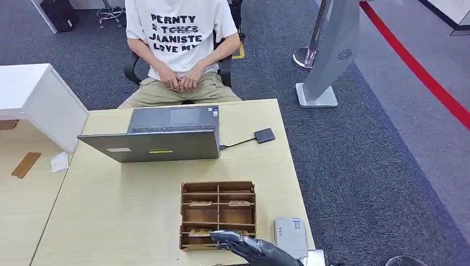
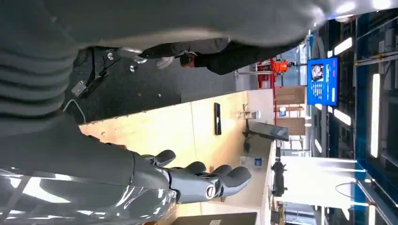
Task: Pass the card to the sensor for recognition and then transmit it.
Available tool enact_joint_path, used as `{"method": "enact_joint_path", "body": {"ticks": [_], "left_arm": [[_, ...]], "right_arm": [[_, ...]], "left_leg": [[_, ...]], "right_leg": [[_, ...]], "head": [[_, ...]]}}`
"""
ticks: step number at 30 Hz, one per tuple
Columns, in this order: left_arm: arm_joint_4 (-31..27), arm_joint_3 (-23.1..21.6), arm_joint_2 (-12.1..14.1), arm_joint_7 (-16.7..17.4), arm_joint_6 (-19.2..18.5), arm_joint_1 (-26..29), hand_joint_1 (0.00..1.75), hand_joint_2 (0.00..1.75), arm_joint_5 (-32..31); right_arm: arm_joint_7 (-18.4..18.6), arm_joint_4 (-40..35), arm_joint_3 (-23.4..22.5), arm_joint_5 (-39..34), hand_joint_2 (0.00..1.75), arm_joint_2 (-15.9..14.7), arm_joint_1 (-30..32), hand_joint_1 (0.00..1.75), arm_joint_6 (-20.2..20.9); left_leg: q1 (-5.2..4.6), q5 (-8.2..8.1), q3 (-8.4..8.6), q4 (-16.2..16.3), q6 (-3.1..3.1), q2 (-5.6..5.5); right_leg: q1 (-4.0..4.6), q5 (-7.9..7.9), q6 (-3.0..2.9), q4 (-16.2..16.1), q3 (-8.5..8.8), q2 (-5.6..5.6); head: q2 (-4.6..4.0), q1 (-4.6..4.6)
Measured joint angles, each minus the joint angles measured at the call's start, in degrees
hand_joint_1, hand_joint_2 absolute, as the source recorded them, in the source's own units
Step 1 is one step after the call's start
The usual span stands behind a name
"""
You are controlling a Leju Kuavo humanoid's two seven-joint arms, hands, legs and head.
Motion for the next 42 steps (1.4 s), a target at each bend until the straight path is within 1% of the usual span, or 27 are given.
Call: {"method": "enact_joint_path", "body": {"ticks": [5,9,10,11,18,21,27,29,35,39,42], "left_arm": [[0.00,0.50,0.00,-0.02,0.00,0.00,0.00,0.00,0.15],[0.00,0.74,0.00,-0.02,0.00,-0.01,0.00,0.00,0.18],[0.00,0.79,0.00,-0.02,0.02,-0.01,0.00,0.00,0.20],[0.00,0.83,0.00,0.00,0.07,-0.01,0.00,0.00,0.31],[0.00,1.44,0.00,0.00,0.77,0.00,0.00,0.00,1.49],[0.00,1.97,-0.04,-0.02,1.20,0.00,0.00,0.00,1.79],[0.00,2.23,-0.11,-0.11,1.25,0.00,0.00,0.00,1.86],[0.00,2.23,-0.11,-0.13,1.25,0.00,0.00,0.00,1.86],[0.00,2.23,-0.13,-0.13,1.25,0.00,0.00,0.00,1.79],[0.00,2.23,-0.13,-0.20,1.20,0.01,0.00,0.00,1.60],[0.00,2.23,-0.13,-0.22,1.18,0.00,0.00,0.00,1.49]], "right_arm": [[0.98,0.02,-0.02,-0.18,1.75,0.00,0.42,0.00,-2.96],[1.03,0.04,-0.04,-0.02,1.75,0.00,0.59,0.00,-3.87],[1.16,0.04,-0.07,0.15,1.75,0.00,0.69,0.00,-4.55],[1.31,0.02,-0.13,1.16,1.75,0.00,0.79,0.00,-6.11],[4.00,-0.24,-0.68,14.15,1.75,0.00,2.01,0.00,-25.61],[4.72,-0.98,-0.66,21.84,1.75,0.02,2.32,0.00,-34.85],[6.16,-2.27,-0.11,31.79,1.75,0.00,2.42,0.00,-46.35],[6.38,-2.64,0.09,33.63,1.75,0.00,2.42,0.00,-48.37],[6.51,-3.02,0.35,35.15,1.75,0.00,2.46,0.00,-49.67],[7.30,-3.43,0.72,40.95,1.75,-0.04,2.46,0.00,-55.14],[7.76,-3.56,1.05,43.89,1.75,-0.13,2.45,0.00,-56.96]], "left_leg": [[0.00,0.00,0.00,0.00,0.00,0.00],[0.00,0.00,0.00,0.00,0.00,0.00],[0.00,0.00,0.00,0.00,0.00,0.00],[0.00,0.00,0.00,0.00,0.00,0.00],[0.00,0.00,0.00,0.00,0.00,0.00],[0.00,0.00,0.00,0.00,0.00,0.01],[0.00,0.00,0.00,0.00,0.00,0.01],[0.00,0.00,0.00,0.00,0.00,0.01],[0.00,0.00,0.00,0.00,0.00,0.01],[0.00,0.00,0.00,0.00,0.00,0.01],[0.00,0.00,0.00,0.00,0.00,0.01]], "right_leg": [[0.00,0.00,0.00,0.00,0.00,0.00],[0.00,0.00,0.00,0.00,0.00,0.00],[0.00,0.00,0.00,0.00,0.00,0.00],[0.00,0.00,0.00,0.00,0.00,0.00],[0.00,0.00,0.00,0.00,0.00,0.00],[0.00,0.00,0.00,0.00,0.00,0.00],[0.00,0.00,0.00,0.00,0.00,0.00],[0.00,0.00,0.00,0.00,0.00,0.00],[0.00,0.00,0.00,0.00,0.00,0.00],[0.00,0.00,0.00,0.00,0.00,0.00],[0.00,0.00,0.00,0.00,0.00,0.00]], "head": [[0.00,0.00],[0.00,-0.02],[0.00,0.00],[0.00,0.00],[0.00,0.00],[0.00,0.00],[0.00,0.00],[0.00,0.00],[0.00,0.00],[0.00,0.00],[0.00,0.00]]}}
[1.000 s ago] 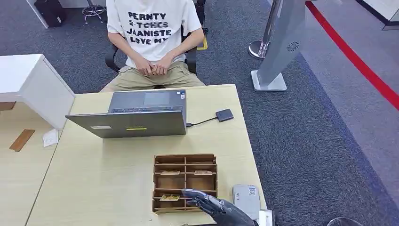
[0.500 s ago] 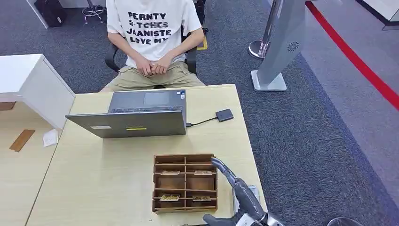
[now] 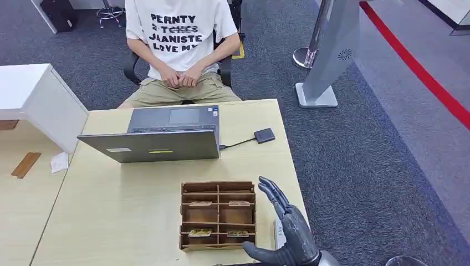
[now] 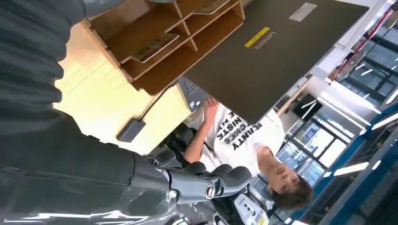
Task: Pass the card to the sensor for recognition and then transmit it.
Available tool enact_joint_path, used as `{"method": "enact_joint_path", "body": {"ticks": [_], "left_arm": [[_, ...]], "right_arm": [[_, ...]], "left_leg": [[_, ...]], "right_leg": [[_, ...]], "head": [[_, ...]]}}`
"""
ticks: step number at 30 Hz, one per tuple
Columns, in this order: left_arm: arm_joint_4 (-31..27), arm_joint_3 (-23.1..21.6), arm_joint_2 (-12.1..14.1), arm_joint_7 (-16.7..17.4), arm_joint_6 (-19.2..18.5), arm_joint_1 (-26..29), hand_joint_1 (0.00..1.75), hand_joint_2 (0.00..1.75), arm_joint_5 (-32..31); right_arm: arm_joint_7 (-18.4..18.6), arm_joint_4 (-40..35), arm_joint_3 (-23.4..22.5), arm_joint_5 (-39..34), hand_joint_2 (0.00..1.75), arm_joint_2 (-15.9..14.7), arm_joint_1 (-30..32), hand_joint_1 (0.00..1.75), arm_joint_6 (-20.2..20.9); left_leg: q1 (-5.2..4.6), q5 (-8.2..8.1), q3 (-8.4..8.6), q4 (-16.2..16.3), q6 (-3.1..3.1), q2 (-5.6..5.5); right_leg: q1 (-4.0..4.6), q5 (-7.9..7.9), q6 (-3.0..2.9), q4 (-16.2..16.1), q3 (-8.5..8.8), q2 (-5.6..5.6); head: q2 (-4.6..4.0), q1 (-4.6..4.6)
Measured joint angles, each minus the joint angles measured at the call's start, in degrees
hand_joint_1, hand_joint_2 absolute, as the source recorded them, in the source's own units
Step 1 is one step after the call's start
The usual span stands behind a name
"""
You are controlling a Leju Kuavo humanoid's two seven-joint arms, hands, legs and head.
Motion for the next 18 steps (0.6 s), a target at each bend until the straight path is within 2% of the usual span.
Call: {"method": "enact_joint_path", "body": {"ticks": [8,9,10,11,12,13,14,18], "left_arm": [[0.00,0.00,0.00,0.00,0.00,0.00,0.00,0.00,-0.15],[0.00,0.00,0.00,0.00,0.00,0.00,0.00,0.00,-0.26],[0.00,0.00,0.00,0.00,0.00,0.00,0.00,0.00,-0.31],[0.00,0.00,0.00,0.00,-0.02,0.00,0.00,0.00,-0.37],[0.00,0.00,0.00,0.00,-0.06,0.00,0.00,0.00,-0.48],[0.00,0.00,0.00,0.00,-0.09,0.00,0.00,0.00,-0.50],[0.00,0.00,0.00,0.00,-0.11,0.00,0.00,0.00,-0.57],[0.00,0.00,-0.02,0.00,-0.15,-0.01,0.00,0.00,-0.85]], "right_arm": [[0.28,-0.02,0.17,1.47,1.75,-0.15,-0.01,0.03,-0.57],[0.61,-0.02,0.26,2.92,1.75,-0.22,-0.04,0.37,-1.11],[0.87,-0.02,0.42,4.54,1.75,-0.28,-0.10,0.82,-1.75],[1.25,0.00,0.72,6.35,1.75,-0.37,-0.25,1.40,-2.32],[1.68,0.00,1.11,8.30,1.75,-0.48,-0.41,1.54,-2.73],[1.96,0.02,1.50,9.83,1.75,-0.55,-0.60,1.59,-2.99],[2.31,0.06,1.79,11.01,1.75,-0.63,-0.80,1.75,-3.26],[4.37,0.70,3.35,16.03,1.75,-0.94,-2.25,1.75,-4.87]], "left_leg": [[0.00,0.00,0.00,0.00,0.00,0.00],[0.00,0.00,-0.01,0.00,0.00,0.00],[0.00,0.00,-0.01,0.00,0.00,0.00],[0.00,0.00,-0.01,0.00,0.00,0.00],[0.00,0.00,-0.01,0.00,0.00,0.00],[0.00,0.00,-0.01,-0.01,0.00,0.00],[0.00,0.00,-0.01,-0.01,0.00,0.00],[0.01,0.00,-0.01,-0.01,0.00,0.00]], "right_leg": [[0.00,0.00,0.00,0.00,0.00,0.00],[0.00,0.00,0.00,0.00,0.00,0.00],[0.00,0.00,0.00,0.00,0.00,0.00],[0.00,0.00,0.00,0.00,0.00,0.00],[0.00,0.00,0.00,0.00,0.00,0.00],[0.00,0.00,0.00,0.00,0.00,0.00],[0.00,0.00,0.00,0.00,0.00,0.00],[0.00,0.00,0.00,0.00,0.00,0.00]], "head": [[0.00,0.00],[0.00,0.00],[0.00,0.00],[0.00,0.00],[0.00,0.00],[0.00,-0.02],[0.00,0.00],[0.00,0.00]]}}
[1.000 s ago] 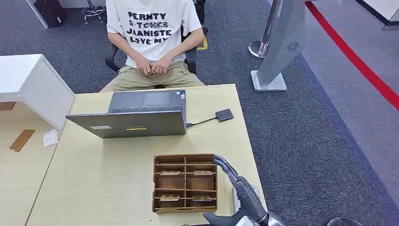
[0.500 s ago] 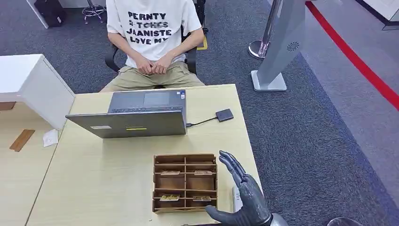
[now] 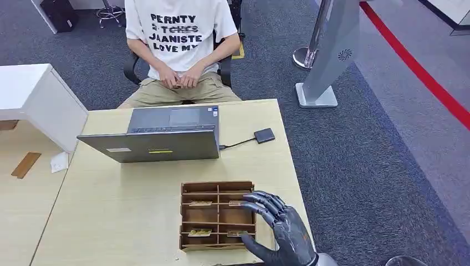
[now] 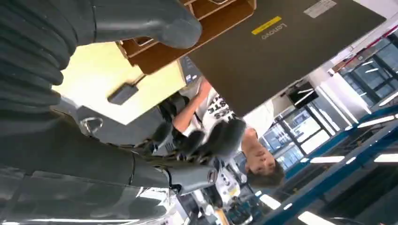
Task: Pass the card to the sensor for recognition and then transmit it.
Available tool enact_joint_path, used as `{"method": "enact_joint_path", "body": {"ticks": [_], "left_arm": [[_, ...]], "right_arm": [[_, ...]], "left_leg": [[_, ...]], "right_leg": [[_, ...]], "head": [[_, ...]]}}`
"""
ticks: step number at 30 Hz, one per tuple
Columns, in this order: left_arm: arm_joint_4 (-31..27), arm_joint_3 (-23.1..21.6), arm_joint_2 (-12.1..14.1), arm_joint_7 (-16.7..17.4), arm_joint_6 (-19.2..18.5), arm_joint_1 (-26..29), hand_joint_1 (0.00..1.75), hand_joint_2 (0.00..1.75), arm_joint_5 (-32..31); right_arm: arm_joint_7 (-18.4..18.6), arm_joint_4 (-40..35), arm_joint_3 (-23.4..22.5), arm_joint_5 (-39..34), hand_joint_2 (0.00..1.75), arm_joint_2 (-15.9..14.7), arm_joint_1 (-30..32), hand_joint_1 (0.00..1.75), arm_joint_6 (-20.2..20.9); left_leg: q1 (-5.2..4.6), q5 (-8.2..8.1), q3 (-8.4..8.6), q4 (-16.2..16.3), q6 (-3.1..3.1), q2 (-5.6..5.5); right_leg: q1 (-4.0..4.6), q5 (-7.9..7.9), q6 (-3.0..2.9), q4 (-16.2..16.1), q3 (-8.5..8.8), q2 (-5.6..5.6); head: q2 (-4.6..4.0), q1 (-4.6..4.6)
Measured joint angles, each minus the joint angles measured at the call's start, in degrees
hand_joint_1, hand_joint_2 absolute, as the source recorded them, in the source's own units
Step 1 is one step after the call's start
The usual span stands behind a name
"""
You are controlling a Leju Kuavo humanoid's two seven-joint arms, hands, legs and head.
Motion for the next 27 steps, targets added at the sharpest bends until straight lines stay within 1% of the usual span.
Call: {"method": "enact_joint_path", "body": {"ticks": [2,5,9,10,11,12,13,14,15,16,17,18,20,22,23,24,26,27], "left_arm": [[0.00,0.00,0.00,0.00,-0.02,0.00,0.00,0.00,-0.13],[0.00,0.00,-0.02,0.00,-0.04,0.00,0.00,0.00,-0.43],[0.00,-0.02,-0.17,0.07,-0.28,-0.02,0.00,0.00,-0.66],[0.00,-0.02,-0.20,0.09,-0.35,-0.01,0.00,0.00,-0.68],[0.00,-0.02,-0.24,0.11,-0.35,0.00,0.00,0.00,-0.68],[0.00,-0.02,-0.24,0.11,-0.37,-0.02,0.00,0.00,-0.68],[0.00,-0.02,-0.24,0.11,-0.39,-0.05,0.00,0.00,-0.68],[0.00,-0.02,-0.24,0.11,-0.42,-0.04,0.00,0.00,-0.68],[0.00,-0.02,-0.24,0.13,-0.44,-0.01,0.00,0.00,-0.74],[0.00,-0.02,-0.24,0.22,-0.44,-0.01,0.00,0.00,-0.76],[0.00,-0.02,-0.24,0.28,-0.46,-0.03,0.00,0.00,-0.83],[0.00,-0.04,-0.24,0.28,-0.46,-0.03,0.00,0.00,-0.83],[0.00,-0.04,-0.24,0.33,-0.46,-0.02,0.00,0.00,-0.85],[0.00,-0.04,-0.24,0.46,-0.46,-0.02,0.00,0.00,-0.92],[0.00,-0.04,-0.24,0.46,-0.48,-0.02,0.00,0.00,-0.94],[0.00,-0.04,-0.24,0.46,-0.48,-0.03,0.00,0.00,-0.98],[0.00,-0.04,-0.26,0.46,-0.48,-0.02,0.00,0.00,-1.01],[0.00,-0.04,-0.24,0.46,-0.48,-0.02,0.00,0.00,-1.01]], "right_arm": [[1.42,0.48,0.98,2.73,1.75,-0.30,-1.07,1.73,-1.14],[3.30,1.37,2.29,6.51,1.75,-0.70,-2.69,1.61,-1.97],[5.67,3.11,4.13,9.56,1.75,-0.87,-4.99,1.29,-3.00],[5.95,3.48,4.46,9.93,1.75,-0.90,-5.49,0.77,-3.20],[6.39,3.95,4.89,10.37,1.75,-0.90,-6.06,0.68,-3.30],[6.60,4.44,5.25,10.67,1.75,-0.90,-6.58,0.73,-3.33],[7.02,4.85,5.51,11.16,1.75,-0.90,-7.01,1.19,-3.39],[7.31,5.09,5.66,11.51,1.75,-0.90,-7.29,1.24,-3.41],[7.59,5.40,5.90,11.88,1.75,-0.90,-7.68,1.22,-3.41],[7.85,5.77,6.10,12.34,1.75,-0.90,-8.09,1.34,-3.39],[8.23,6.12,6.36,12.82,1.75,-0.90,-8.48,1.29,-3.37],[8.44,6.47,6.58,13.28,1.75,-0.90,-8.83,1.33,-3.35],[8.79,7.12,6.88,13.84,1.75,-0.90,-9.41,1.31,-3.33],[9.16,7.76,7.10,14.26,1.75,-0.90,-9.99,1.22,-3.26],[9.38,8.15,7.28,14.39,1.75,-0.90,-10.28,1.22,-3.22],[9.51,8.52,7.36,14.57,1.75,-0.88,-10.52,1.27,-3.17],[9.95,9.24,7.67,14.83,1.75,-0.85,-11.09,1.24,-3.15],[10.02,9.57,7.76,14.94,1.75,-0.81,-11.32,1.10,-3.13]], "left_leg": [[0.00,0.00,0.00,0.00,0.00,0.00],[0.00,0.00,0.00,0.00,0.00,0.00],[0.00,0.00,0.00,0.00,0.00,-0.01],[0.00,0.00,0.00,0.00,0.00,-0.01],[0.00,0.00,0.00,0.00,0.00,0.00],[0.00,0.00,0.01,0.00,0.00,0.01],[0.00,0.00,0.01,0.00,0.00,0.00],[0.00,0.00,0.00,0.00,0.00,-0.01],[0.00,0.00,0.00,0.00,0.00,-0.01],[0.00,0.00,0.00,0.00,0.00,0.00],[0.00,0.00,0.01,0.00,0.00,0.00],[0.00,0.00,0.00,0.00,0.00,0.00],[0.00,0.00,0.00,0.00,0.00,-0.01],[0.00,0.00,0.00,0.00,0.00,0.00],[0.00,0.00,0.00,0.00,0.00,0.00],[0.00,0.00,0.00,0.00,0.00,0.00],[0.00,0.00,0.00,0.00,0.00,0.00],[0.00,0.00,0.00,0.00,0.00,0.00]], "right_leg": [[0.00,0.00,0.00,0.00,0.00,0.00],[0.00,0.00,0.00,0.00,0.00,0.00],[0.00,0.00,0.00,0.00,0.00,0.00],[0.00,0.00,0.00,0.00,0.00,0.00],[0.00,0.00,0.00,0.00,0.00,0.00],[0.00,0.00,0.00,0.00,0.00,0.01],[0.00,0.00,0.00,0.00,0.00,0.00],[0.00,0.00,0.00,0.00,0.00,0.00],[0.00,0.00,0.00,0.00,0.00,0.00],[0.00,0.00,0.00,0.00,0.00,0.00],[0.00,0.00,0.00,0.00,0.00,0.00],[0.00,0.00,0.00,0.00,0.00,0.00],[0.00,0.00,0.00,0.00,0.00,0.00],[0.00,0.00,0.00,0.00,0.00,0.00],[0.00,0.00,0.00,0.00,0.00,0.00],[0.00,0.00,0.00,0.00,0.00,0.00],[0.00,0.00,0.00,0.00,0.00,0.00],[0.00,0.00,0.00,0.00,0.00,0.00]], "head": [[0.00,0.00],[0.00,0.00],[0.00,0.00],[0.00,0.00],[0.00,0.00],[0.00,-0.02],[0.00,0.00],[0.00,0.00],[0.00,0.00],[0.00,0.00],[0.00,0.00],[0.00,0.00],[0.00,0.00],[0.00,0.00],[0.00,0.00],[0.00,0.00],[0.00,0.00],[0.00,0.00]]}}
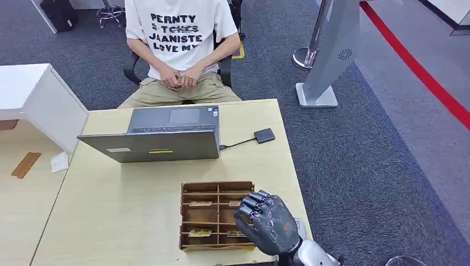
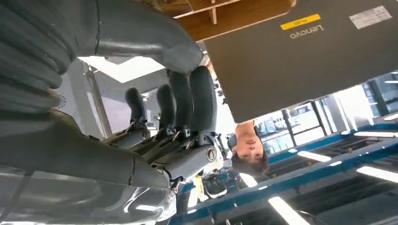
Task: Pass the card to the sensor for recognition and then transmit it.
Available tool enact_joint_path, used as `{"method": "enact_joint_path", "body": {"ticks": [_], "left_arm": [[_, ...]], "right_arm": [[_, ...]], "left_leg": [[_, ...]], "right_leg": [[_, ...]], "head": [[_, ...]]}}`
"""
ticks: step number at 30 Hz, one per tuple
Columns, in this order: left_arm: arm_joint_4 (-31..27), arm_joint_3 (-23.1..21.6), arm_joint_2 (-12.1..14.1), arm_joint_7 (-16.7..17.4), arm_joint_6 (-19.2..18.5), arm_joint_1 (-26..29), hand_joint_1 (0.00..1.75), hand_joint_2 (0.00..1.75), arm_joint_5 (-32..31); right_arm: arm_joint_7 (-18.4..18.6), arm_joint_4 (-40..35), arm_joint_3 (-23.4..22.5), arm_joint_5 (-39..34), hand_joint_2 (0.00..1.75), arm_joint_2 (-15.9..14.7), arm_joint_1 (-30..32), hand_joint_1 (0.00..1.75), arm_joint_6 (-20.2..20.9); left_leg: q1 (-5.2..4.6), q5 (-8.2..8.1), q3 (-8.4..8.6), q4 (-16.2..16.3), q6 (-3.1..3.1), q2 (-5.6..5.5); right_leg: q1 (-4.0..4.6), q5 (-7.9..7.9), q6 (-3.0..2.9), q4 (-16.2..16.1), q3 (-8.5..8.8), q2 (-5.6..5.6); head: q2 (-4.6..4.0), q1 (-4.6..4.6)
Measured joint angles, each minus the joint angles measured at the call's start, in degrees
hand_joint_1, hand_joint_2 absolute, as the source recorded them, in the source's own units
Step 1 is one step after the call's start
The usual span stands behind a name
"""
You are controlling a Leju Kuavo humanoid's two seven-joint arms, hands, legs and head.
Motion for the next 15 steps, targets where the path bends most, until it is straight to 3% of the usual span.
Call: {"method": "enact_joint_path", "body": {"ticks": [5,6,9,10,15], "left_arm": [[0.00,-0.02,-0.02,0.07,0.00,-0.01,0.00,0.00,-0.15],[0.00,-0.02,0.00,0.09,0.00,0.00,0.00,0.00,-0.17],[0.00,-0.04,-0.02,0.09,0.00,-0.01,0.00,0.00,-0.35],[0.00,-0.04,-0.02,0.11,0.00,0.00,0.00,0.00,-0.42],[0.00,-0.07,-0.02,0.15,0.00,0.00,0.00,0.00,-0.68]], "right_arm": [[0.52,1.33,0.42,0.22,1.75,0.09,-1.05,0.94,0.55],[0.61,1.53,0.48,0.22,1.75,0.13,-1.21,0.82,0.66],[0.81,2.34,0.66,0.22,1.75,0.50,-1.90,0.87,1.01],[0.96,2.58,0.68,0.22,1.75,0.66,-2.10,0.75,1.18],[1.29,4.15,0.90,0.18,1.75,1.62,-3.31,0.77,1.84]], "left_leg": [[0.00,0.00,0.00,0.00,0.00,0.00],[0.00,0.00,0.00,0.00,0.00,0.00],[0.00,0.00,0.00,-0.01,0.00,0.00],[0.00,0.00,0.00,-0.01,0.00,0.00],[0.00,0.00,0.00,-0.01,0.00,0.00]], "right_leg": [[0.00,0.00,0.00,0.00,0.00,0.00],[0.00,0.00,0.00,0.00,0.00,0.00],[0.00,0.00,0.00,0.00,0.00,0.00],[0.00,0.00,0.00,0.00,0.00,0.00],[0.00,0.00,0.00,0.00,0.00,0.00]], "head": [[0.00,0.00],[0.00,0.00],[0.00,0.00],[0.00,0.00],[0.00,0.00]]}}
